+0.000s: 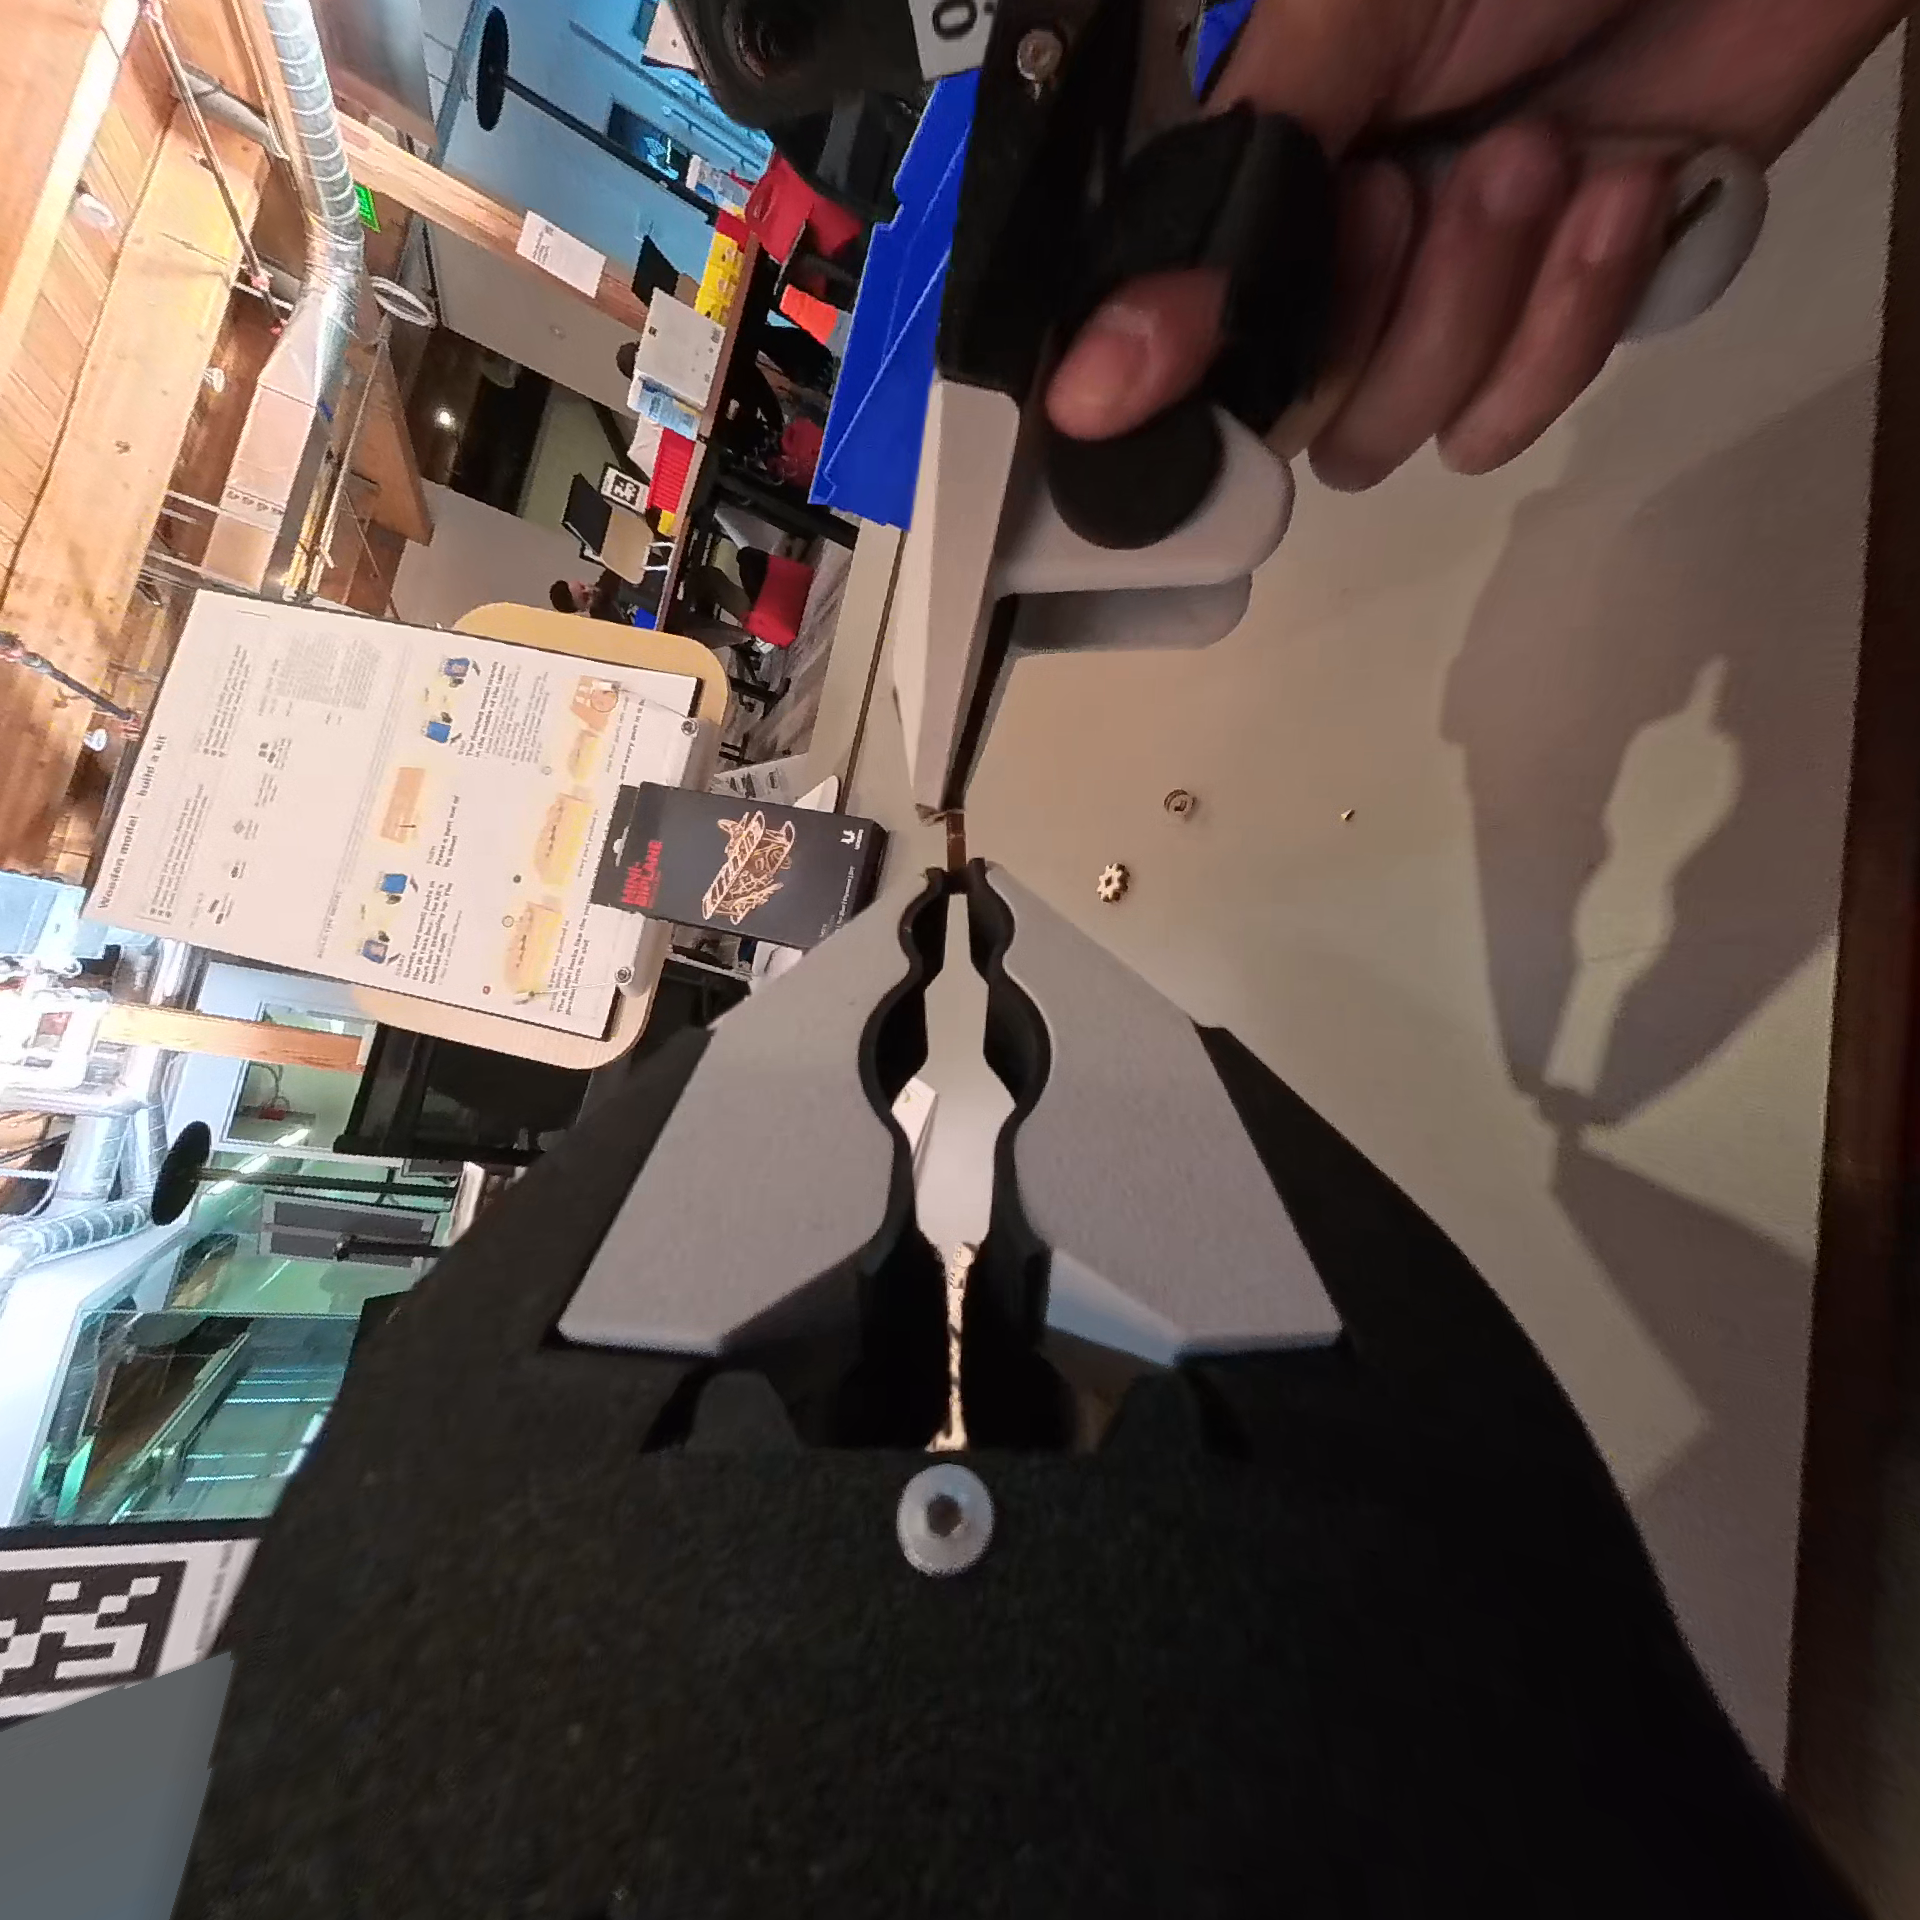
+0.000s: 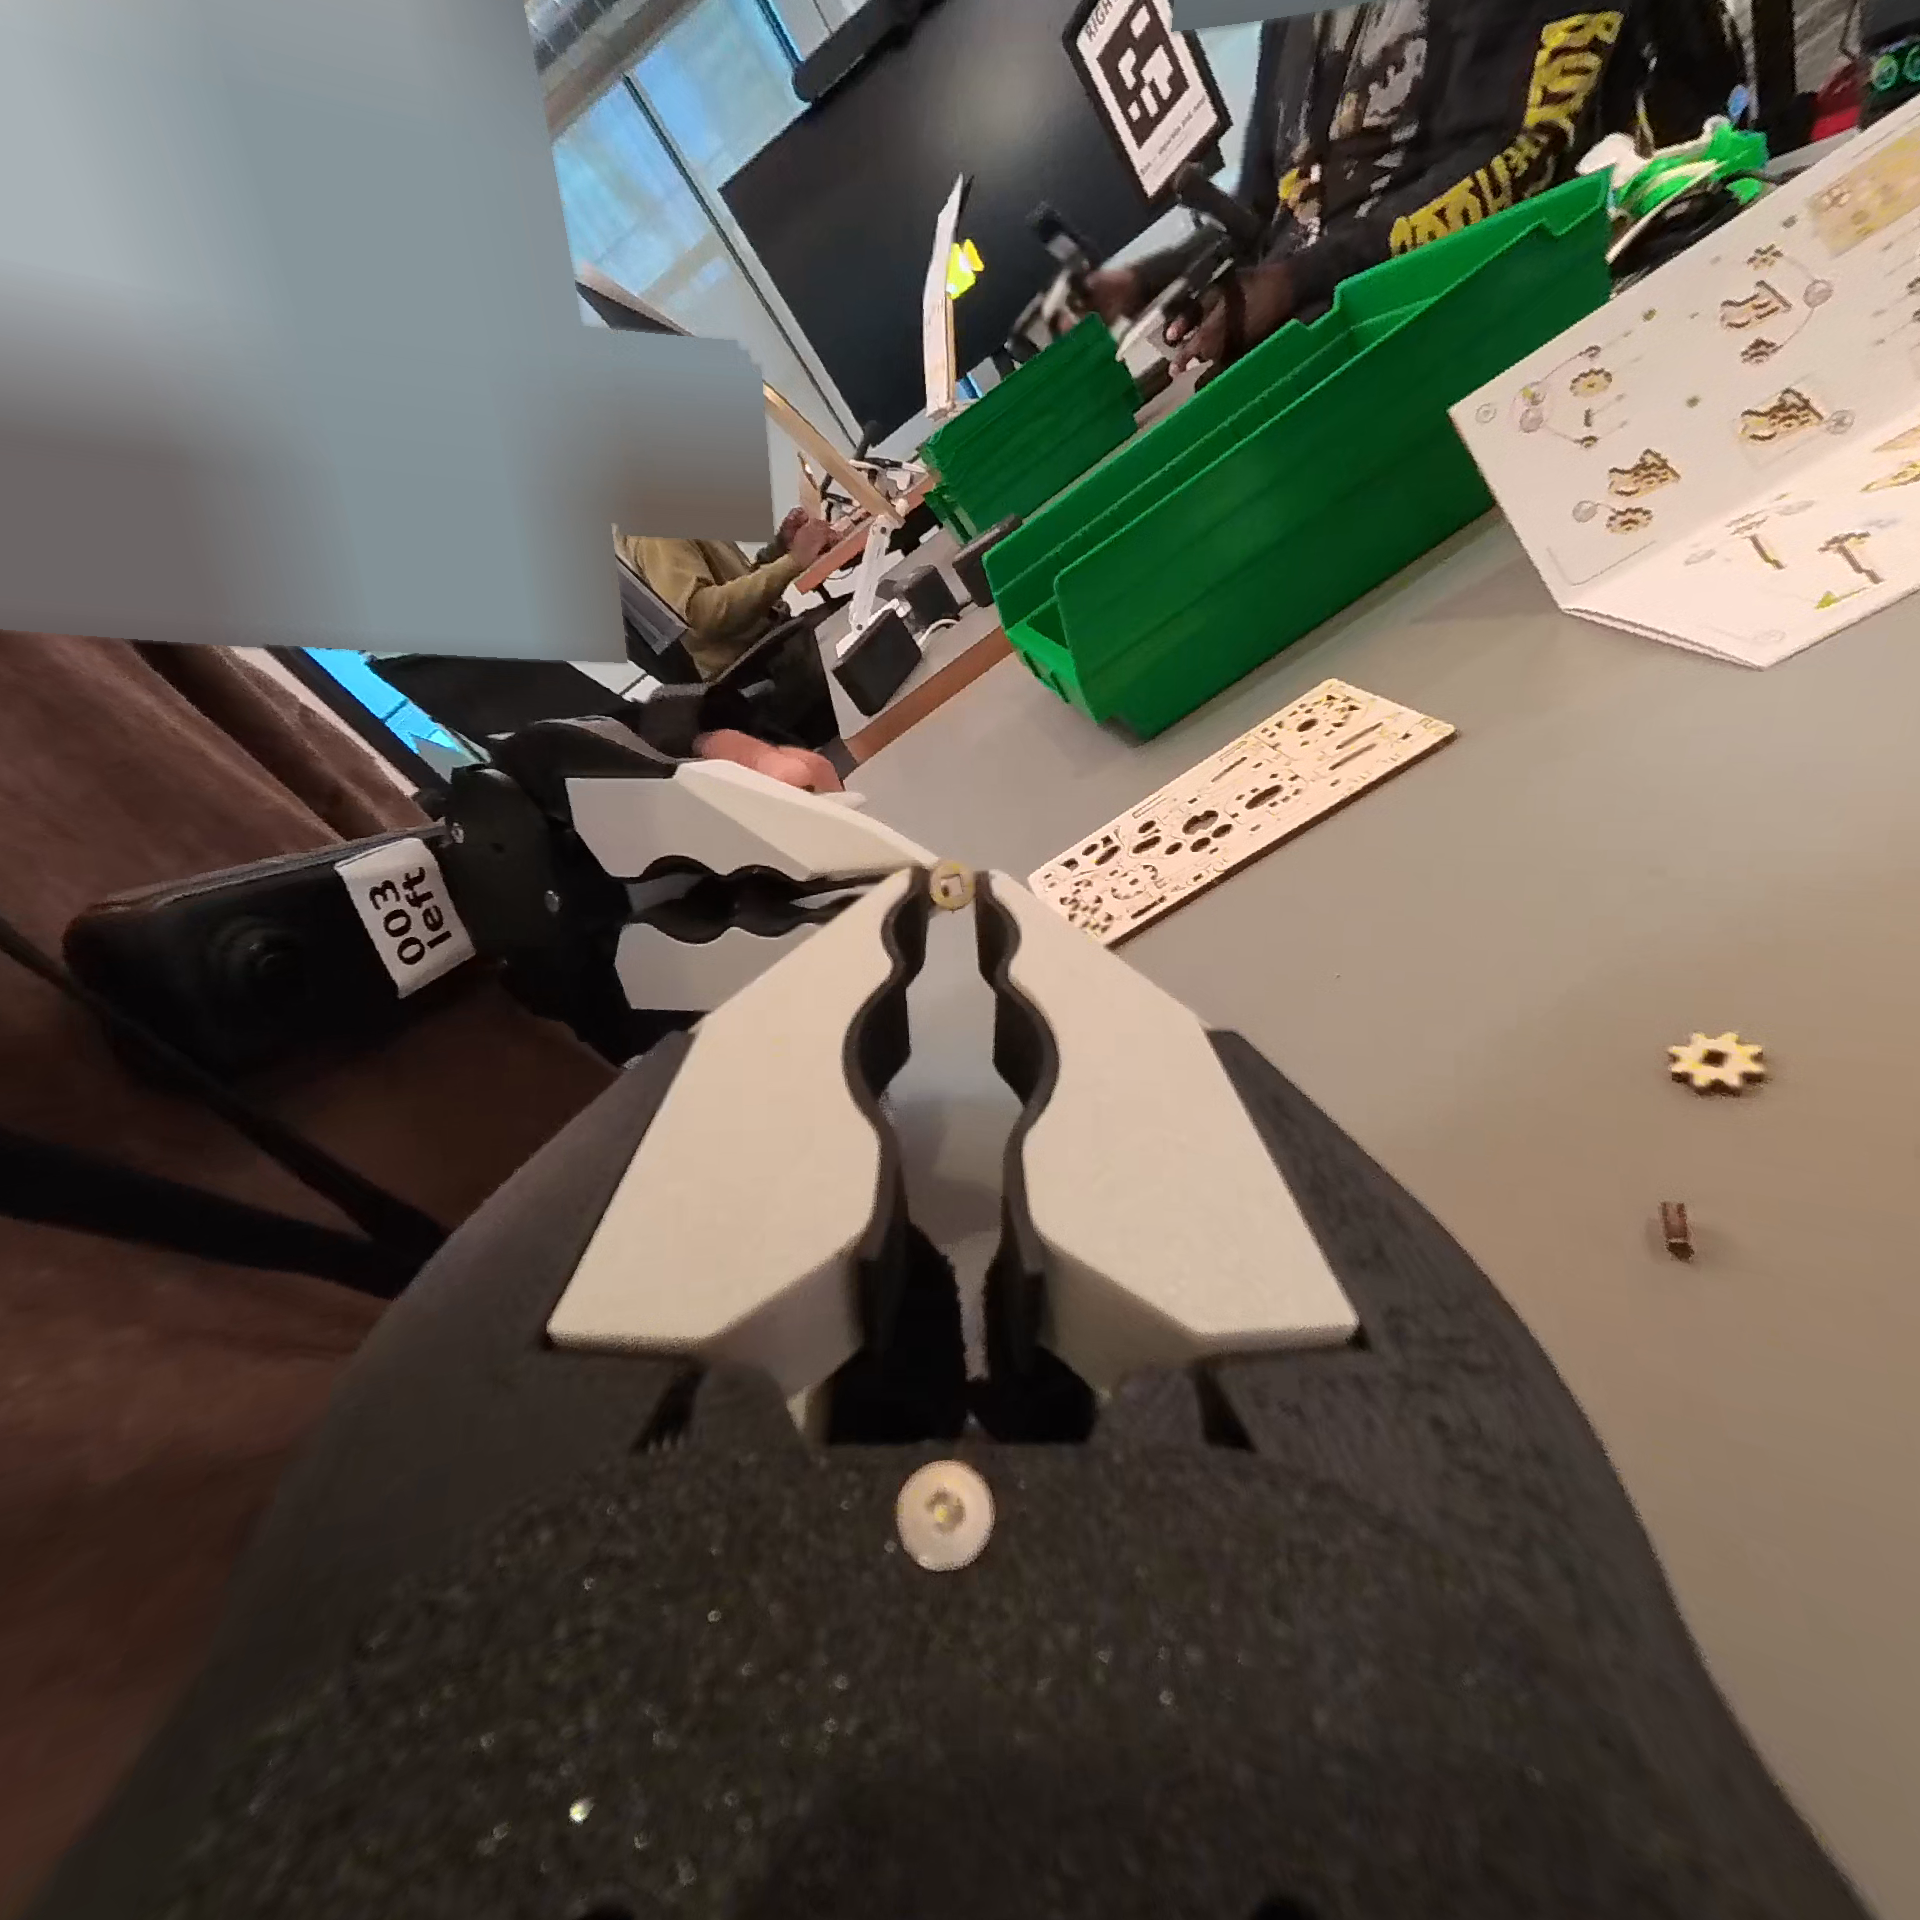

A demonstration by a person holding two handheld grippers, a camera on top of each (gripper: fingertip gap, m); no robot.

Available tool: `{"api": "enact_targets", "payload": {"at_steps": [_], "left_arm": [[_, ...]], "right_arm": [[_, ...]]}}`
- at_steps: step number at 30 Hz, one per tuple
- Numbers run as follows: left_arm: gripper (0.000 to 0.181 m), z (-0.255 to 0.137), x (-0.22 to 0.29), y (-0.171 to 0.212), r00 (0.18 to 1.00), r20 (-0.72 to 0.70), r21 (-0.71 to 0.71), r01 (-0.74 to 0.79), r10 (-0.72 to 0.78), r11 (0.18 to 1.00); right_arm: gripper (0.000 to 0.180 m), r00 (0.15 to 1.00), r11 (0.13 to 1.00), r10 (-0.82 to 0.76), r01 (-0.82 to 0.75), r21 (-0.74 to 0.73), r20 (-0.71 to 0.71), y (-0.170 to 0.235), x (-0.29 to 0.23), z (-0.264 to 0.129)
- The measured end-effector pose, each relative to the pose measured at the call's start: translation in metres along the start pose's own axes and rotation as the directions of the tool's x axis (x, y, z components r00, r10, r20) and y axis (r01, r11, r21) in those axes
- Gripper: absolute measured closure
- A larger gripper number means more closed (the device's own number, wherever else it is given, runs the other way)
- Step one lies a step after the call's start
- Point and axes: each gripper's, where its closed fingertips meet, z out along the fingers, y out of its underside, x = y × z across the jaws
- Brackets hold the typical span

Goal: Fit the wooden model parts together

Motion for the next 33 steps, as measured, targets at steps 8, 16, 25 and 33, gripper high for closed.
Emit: {"api": "enact_targets", "payload": {"at_steps": [8,16,25,33], "left_arm": [[0.180,0.005,0.008,0.014,0.998,-0.054,-0.052,0.038,-0.041,0.998],[0.180,0.011,0.031,0.025,0.991,-0.136,-0.100,-0.025,0.011,0.995],[0.180,0.013,0.032,0.020,0.986,-0.155,-0.078,0.054,-0.066,0.996],[0.180,0.013,0.035,0.020,0.982,-0.170,-0.073,0.075,-0.087,0.994]], "right_arm": [[0.172,0.816,0.784,-0.435,0.137,-0.605,-0.380,0.054,0.096,-0.058],[0.171,0.756,0.589,-0.560,0.076,-0.804,-0.339,0.076,0.103,-0.076],[0.165,0.845,0.726,-0.411,0.076,-0.684,-0.342,0.064,0.085,-0.064],[0.159,0.798,0.672,-0.469,0.044,-0.739,-0.379,0.075,0.103,-0.080]]}}
